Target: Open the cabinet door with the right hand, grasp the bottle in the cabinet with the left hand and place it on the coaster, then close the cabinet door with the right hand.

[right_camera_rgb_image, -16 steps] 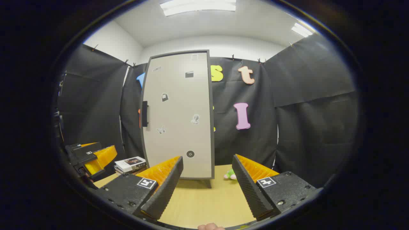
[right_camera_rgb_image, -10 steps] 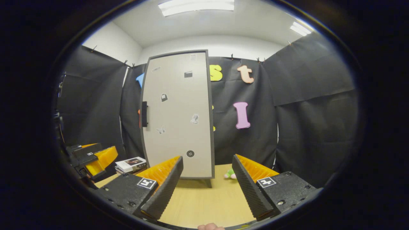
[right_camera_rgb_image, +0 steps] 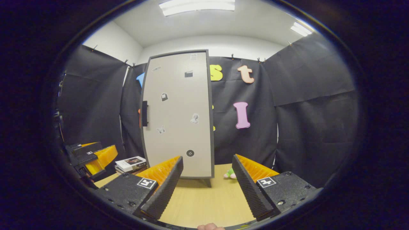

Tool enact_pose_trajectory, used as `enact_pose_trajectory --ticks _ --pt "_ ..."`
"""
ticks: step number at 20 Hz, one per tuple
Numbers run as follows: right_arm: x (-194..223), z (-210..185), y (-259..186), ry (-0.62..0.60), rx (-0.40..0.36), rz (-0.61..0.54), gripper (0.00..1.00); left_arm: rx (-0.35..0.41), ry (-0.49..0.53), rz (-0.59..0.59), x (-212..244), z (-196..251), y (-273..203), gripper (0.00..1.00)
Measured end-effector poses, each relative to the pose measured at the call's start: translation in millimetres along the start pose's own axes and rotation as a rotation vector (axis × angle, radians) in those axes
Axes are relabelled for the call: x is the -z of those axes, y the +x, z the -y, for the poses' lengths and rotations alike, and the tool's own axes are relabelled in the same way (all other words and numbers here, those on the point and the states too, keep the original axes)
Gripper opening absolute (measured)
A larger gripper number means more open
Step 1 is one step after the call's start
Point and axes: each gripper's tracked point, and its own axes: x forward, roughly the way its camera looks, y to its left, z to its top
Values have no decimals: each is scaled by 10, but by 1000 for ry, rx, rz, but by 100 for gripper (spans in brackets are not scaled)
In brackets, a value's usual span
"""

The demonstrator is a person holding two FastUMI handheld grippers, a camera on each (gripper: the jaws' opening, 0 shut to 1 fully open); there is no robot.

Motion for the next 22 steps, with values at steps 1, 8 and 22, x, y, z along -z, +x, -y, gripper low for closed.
enact_pose_trajectory --ticks 1,8,22 --pt "-6 9 1 -1 1 2 96 -1 2 2 -7 -1 1 95" --pt "30 -17 16 2 -1 -7 96 -4 7 -1 -7 -8 -12 95" --pt "-467 -1066 1078 27 -305 25 99 -9 2 -24 51 -56 -198 95"
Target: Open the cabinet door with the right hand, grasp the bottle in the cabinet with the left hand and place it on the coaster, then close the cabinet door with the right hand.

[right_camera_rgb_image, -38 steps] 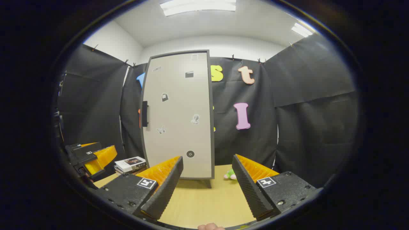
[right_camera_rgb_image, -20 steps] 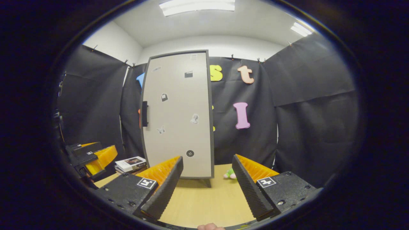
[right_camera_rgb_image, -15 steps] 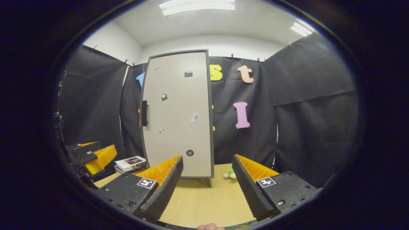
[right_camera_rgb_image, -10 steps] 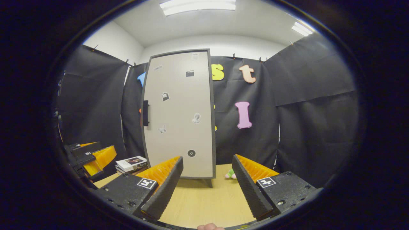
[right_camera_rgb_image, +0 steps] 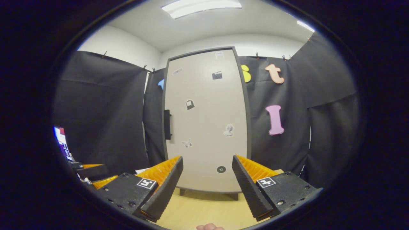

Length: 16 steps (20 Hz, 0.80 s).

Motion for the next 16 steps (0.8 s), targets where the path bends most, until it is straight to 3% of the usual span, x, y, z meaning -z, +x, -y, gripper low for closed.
enact_pose_trajectory --ticks 5,7,8,16 --pt "-164 -394 762 -8 -74 8 96 4 0 -21 53 -9 -62 95" --pt "-191 -543 1079 -2 -91 4 99 4 6 -24 74 -22 -73 95" --pt "-205 -611 1227 -3 -96 1 96 0 9 -25 82 -49 -74 95" --pt "-216 -1120 2161 -34 -119 -47 99 -33 12 -41 129 -252 -36 95"
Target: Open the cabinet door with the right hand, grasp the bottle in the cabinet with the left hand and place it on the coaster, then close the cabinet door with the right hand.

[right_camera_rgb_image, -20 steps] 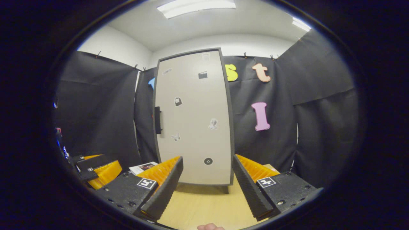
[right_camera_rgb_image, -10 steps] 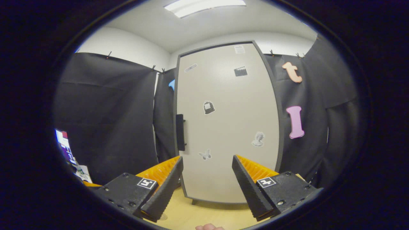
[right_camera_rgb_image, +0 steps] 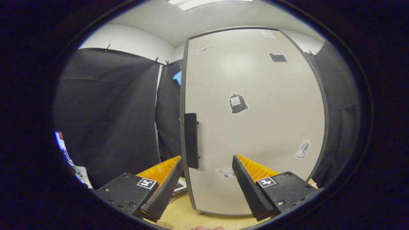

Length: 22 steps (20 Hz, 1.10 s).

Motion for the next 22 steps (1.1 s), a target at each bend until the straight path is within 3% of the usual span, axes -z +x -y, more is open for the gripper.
enact_pose_trajectory --ticks 11,15,18,19,22 --pt "197 -206 615 -19 17 -63 97 -65 -11 -5 71 -319 68 95" --pt "194 -228 675 -17 21 -59 87 -73 -12 -8 80 -362 81 95" --pt "223 -194 733 -6 38 -71 72 -76 -9 -3 73 -380 92 95" --pt "215 -206 757 5 40 -66 74 -76 -9 -2 75 -387 103 95" --pt "207 -200 783 9 57 -62 56 -79 -11 -4 85 -408 111 95"
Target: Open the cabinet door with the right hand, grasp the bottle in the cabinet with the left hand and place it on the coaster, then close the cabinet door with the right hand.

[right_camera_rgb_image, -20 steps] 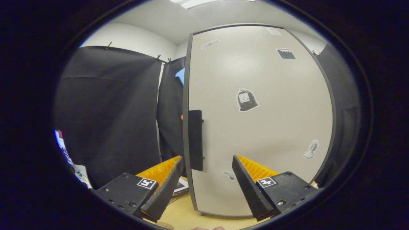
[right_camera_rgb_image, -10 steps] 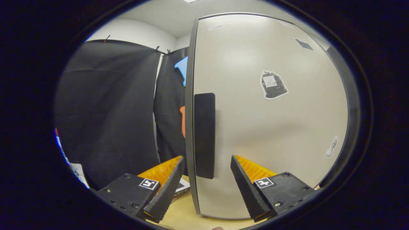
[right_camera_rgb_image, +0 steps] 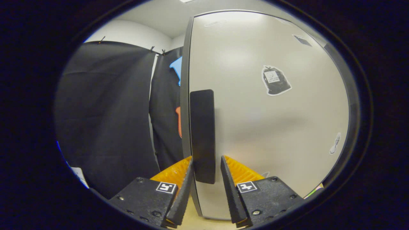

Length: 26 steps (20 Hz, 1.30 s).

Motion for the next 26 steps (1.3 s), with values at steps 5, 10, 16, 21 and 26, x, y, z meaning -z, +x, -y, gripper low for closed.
enact_pose_trajectory --ticks 5,10,16,21,26 --pt "18 -7 24 -2 8 1 35 -17 -3 6 -4 -74 13 95" --pt "23 -3 22 -18 24 2 25 -21 -5 1 6 -107 9 95" --pt "27 -5 -9 -23 24 -8 25 -19 -5 8 -10 -100 14 95" --pt "21 -83 -188 -21 -30 -10 22 -11 -8 9 -21 -63 17 95" --pt "37 -105 -700 -37 -88 -6 22 -6 -3 8 -20 -32 11 95"
